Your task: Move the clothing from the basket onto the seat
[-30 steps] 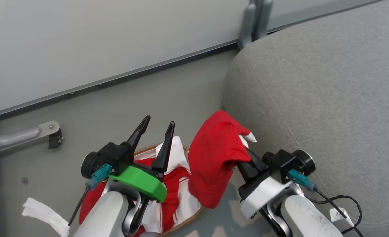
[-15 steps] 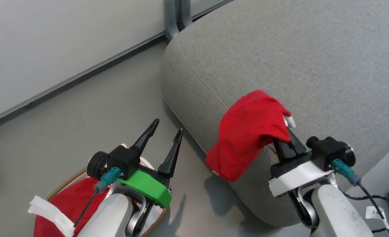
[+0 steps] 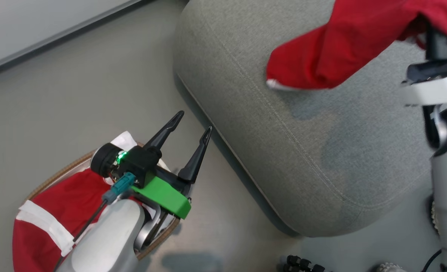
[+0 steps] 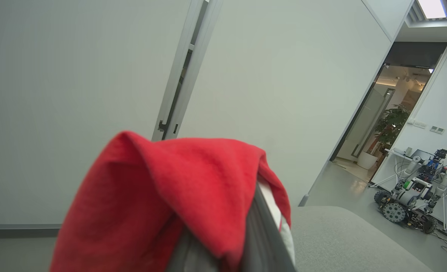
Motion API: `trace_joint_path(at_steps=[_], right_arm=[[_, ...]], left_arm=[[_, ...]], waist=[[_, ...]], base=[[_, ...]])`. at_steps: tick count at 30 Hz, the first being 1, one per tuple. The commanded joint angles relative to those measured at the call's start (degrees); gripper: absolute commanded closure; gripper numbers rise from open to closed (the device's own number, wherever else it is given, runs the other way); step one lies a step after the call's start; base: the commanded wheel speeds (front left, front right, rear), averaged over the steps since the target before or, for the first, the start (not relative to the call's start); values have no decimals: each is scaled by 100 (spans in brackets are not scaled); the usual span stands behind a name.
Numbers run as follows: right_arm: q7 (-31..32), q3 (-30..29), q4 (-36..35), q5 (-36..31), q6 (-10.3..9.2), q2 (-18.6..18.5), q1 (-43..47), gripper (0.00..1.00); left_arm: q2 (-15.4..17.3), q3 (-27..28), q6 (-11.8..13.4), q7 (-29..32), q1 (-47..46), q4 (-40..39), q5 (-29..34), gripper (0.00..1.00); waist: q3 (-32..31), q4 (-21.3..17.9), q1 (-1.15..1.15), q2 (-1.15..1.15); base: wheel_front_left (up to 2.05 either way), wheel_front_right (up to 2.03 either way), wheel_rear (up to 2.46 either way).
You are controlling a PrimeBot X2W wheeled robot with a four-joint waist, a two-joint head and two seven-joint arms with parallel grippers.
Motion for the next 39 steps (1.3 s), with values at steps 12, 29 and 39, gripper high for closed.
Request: trace_joint_path(at_steps=[12,29,39], right_arm=[[-2,-1309,1433,-649,-7,-420,-1949,100],[-2,-2733,2704,-1435,-7,118,-747,0],[-3,-2446,2232,-1196,-7,260,399,0]], left_arm=[[248,-368,-15,3,-888,-265,-116,0],[127,-384,-16,3,-852,-90,-119,0],[-145,-337,-16,3,-495,34,-155,0]], waist=[[1635,1178,0,-1],[1427,1497,0,-1],[568,1369,0,-1]], base=[[0,0,0],[0,0,0],[0,0,0]])
